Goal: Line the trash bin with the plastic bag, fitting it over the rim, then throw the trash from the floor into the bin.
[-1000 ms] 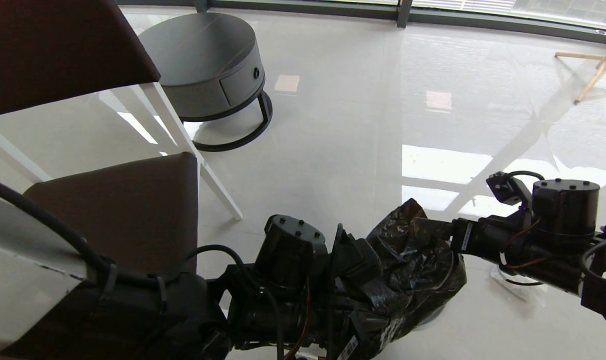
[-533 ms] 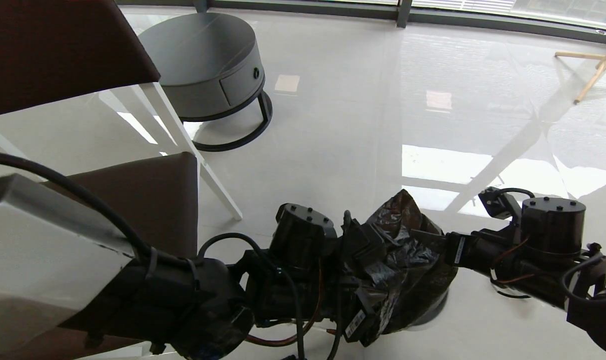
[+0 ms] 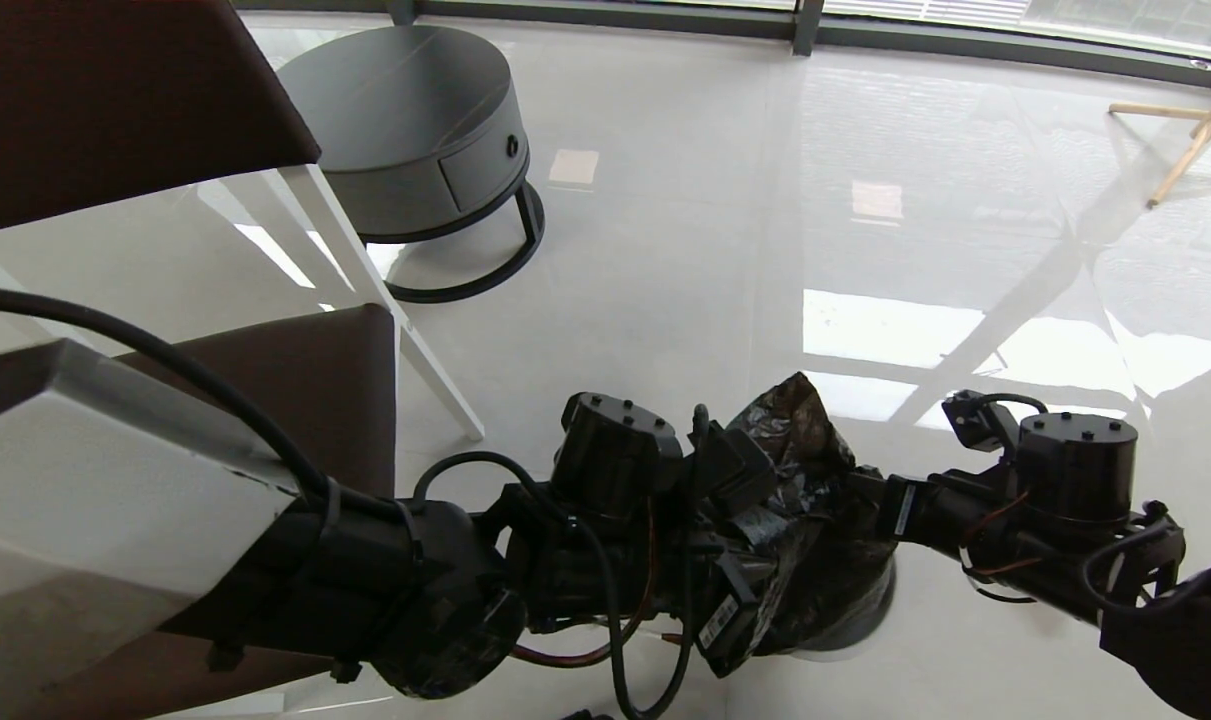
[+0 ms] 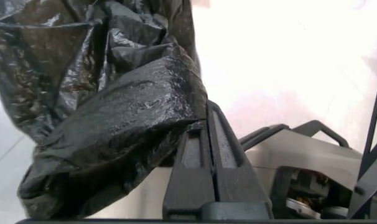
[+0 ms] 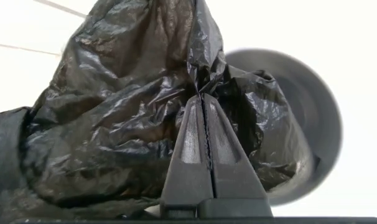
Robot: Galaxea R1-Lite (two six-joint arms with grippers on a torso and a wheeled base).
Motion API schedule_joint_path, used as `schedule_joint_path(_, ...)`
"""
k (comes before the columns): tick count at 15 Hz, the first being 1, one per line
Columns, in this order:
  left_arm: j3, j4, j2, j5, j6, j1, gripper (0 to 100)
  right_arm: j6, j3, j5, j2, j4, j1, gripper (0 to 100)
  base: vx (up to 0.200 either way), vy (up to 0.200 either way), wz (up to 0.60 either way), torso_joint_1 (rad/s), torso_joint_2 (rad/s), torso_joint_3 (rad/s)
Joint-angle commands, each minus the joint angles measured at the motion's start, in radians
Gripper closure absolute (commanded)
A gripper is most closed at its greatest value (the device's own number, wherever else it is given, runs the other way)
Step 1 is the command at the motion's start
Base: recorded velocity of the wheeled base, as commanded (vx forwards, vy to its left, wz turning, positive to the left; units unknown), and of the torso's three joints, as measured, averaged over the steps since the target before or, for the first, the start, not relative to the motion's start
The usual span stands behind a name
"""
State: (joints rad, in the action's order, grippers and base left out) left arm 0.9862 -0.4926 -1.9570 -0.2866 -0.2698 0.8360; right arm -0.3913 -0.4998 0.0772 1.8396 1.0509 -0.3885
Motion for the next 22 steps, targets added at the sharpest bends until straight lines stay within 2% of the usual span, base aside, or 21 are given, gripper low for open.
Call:
schedule_joint_path(1, 0.002, 0.002, -0.014, 0.000, 0.000, 0.002, 100, 0.000, -0.002, 0.006, 0.033, 0.000, 0.016, 100, 0.000, 0.000, 0.00, 0.000, 0.00, 0.000)
schedule_joint_path(6, 0.028, 0.002, -0.028, 0.001, 0.000, 0.005, 100, 0.000, 0.000, 0.032, 0.102, 0.034, 0.030, 100, 0.000, 0.000, 0.00, 0.000, 0.00, 0.000)
schedule_joint_path(10, 0.032, 0.015, -0.046, 0.001, 0.000, 0.008, 100, 0.000, 0.007, 0.030, 0.221, 0.152, 0.030, 100, 0.000, 0.000, 0.00, 0.000, 0.00, 0.000)
schedule_joint_path(15, 0.045, 0.017, -0.069, 0.001, 0.000, 0.012, 100, 0.003, 0.024, 0.029, 0.199, 0.156, 0.030, 100, 0.000, 0.000, 0.00, 0.000, 0.00, 0.000)
schedule_joint_path(16, 0.045, 0.017, -0.072, 0.001, 0.000, 0.014, 100, 0.003, 0.024, 0.029, 0.199, 0.156, 0.030, 0, 0.000, 0.000, 0.00, 0.000, 0.00, 0.000)
schedule_joint_path(22, 0.069, 0.017, -0.114, 0.000, 0.000, 0.026, 100, 0.003, 0.026, 0.036, 0.207, 0.193, 0.053, 0, 0.000, 0.000, 0.00, 0.000, 0.00, 0.000)
